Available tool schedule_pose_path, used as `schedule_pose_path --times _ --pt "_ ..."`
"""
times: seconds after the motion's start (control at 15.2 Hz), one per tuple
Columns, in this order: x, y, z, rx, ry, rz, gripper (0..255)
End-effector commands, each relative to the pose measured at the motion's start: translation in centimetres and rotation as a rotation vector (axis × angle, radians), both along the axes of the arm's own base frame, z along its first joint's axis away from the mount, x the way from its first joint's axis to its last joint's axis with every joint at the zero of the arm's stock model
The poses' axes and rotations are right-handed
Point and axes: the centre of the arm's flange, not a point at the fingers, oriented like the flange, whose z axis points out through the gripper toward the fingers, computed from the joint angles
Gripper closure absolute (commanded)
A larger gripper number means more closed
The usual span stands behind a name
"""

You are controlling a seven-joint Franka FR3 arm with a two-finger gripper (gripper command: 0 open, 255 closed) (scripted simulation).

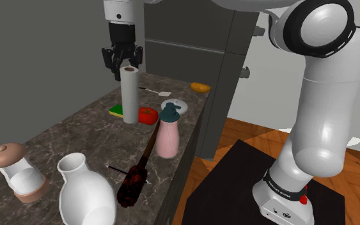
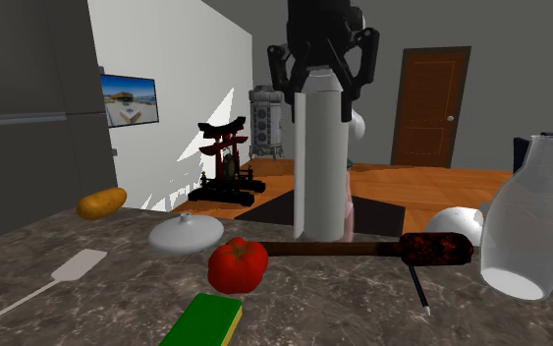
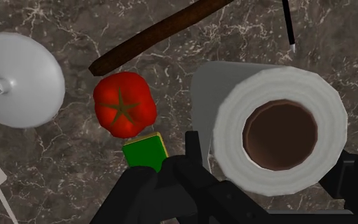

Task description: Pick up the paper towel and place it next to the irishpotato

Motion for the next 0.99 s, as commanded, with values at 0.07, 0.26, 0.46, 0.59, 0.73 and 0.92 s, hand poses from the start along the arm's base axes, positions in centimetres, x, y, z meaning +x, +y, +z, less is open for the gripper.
schedule_pose_path --times 0.07,0.26,0.46,0.59,0.73,0.92 --pt "-0.1 -0.1 1.6 0.000 0.000 0.000 255" --pt "-0.1 -0.1 3.2 0.000 0.000 0.000 255" --pt "-0.3 -2.8 3.4 0.000 0.000 0.000 255" --pt "-0.5 -5.4 3.4 0.000 0.000 0.000 255" --pt "-0.7 -8.0 3.4 0.000 0.000 0.000 255" --pt "-0.9 -12.0 3.4 0.000 0.000 0.000 255"
